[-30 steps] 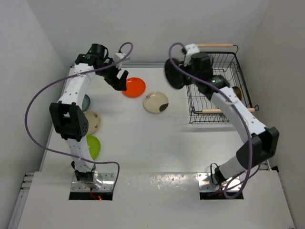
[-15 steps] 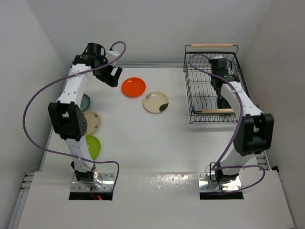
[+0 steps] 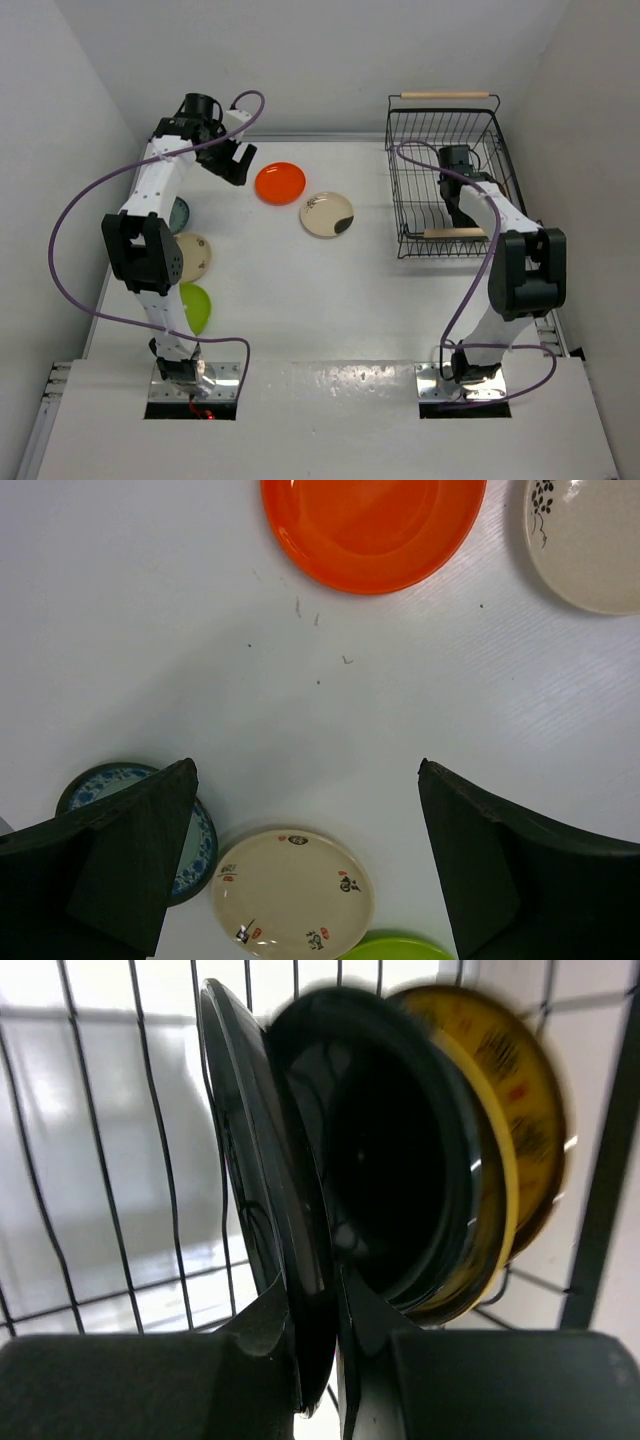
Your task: Load the plates into the dish rack
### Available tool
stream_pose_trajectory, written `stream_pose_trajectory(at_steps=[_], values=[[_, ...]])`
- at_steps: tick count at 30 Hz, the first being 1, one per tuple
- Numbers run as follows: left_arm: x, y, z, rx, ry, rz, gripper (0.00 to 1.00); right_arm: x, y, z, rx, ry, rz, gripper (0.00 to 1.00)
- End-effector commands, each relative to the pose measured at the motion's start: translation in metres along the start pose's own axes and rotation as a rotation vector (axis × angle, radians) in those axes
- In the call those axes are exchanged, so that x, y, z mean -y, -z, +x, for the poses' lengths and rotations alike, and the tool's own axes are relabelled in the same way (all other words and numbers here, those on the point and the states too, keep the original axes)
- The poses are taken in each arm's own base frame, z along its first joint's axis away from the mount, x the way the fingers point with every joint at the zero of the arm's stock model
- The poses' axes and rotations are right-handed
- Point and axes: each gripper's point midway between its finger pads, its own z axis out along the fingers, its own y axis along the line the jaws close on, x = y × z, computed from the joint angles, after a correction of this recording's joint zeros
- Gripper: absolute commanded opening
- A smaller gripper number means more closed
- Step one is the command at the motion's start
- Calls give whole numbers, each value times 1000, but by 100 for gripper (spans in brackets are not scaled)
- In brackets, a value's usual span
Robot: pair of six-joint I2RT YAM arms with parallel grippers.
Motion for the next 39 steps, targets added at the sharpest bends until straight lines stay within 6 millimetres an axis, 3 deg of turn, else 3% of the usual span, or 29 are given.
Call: stream_pose_trajectory(at_steps=[1, 8, 9, 10, 12, 16, 22, 35, 39], values=[[-4, 0, -2, 11, 3, -15, 97, 6, 2, -1, 31, -80, 15, 0], [-3, 0, -3, 15, 2, -7, 97, 1, -4, 5, 5, -80, -6, 1], [-2, -5, 2, -1, 7, 1, 97, 1, -6, 6, -3, -115, -3, 6], [-2, -5, 2, -1, 7, 1, 97, 4, -4, 5, -19, -111, -4, 18], [1, -7, 4, -4, 9, 16, 97, 3, -5, 8, -45, -102, -4, 28], [9, -15, 11, -15, 8, 62, 97, 14, 5, -13, 18, -116, 1, 50], [13, -28, 17, -35, 17, 95, 97, 35, 17, -31, 66, -112, 55, 51], [16, -40, 23, -51, 17, 127, 97, 49, 28, -23, 40, -92, 86, 51], [19, -60, 28, -74, 38, 163, 97, 54, 42, -41, 95, -110, 66, 62]])
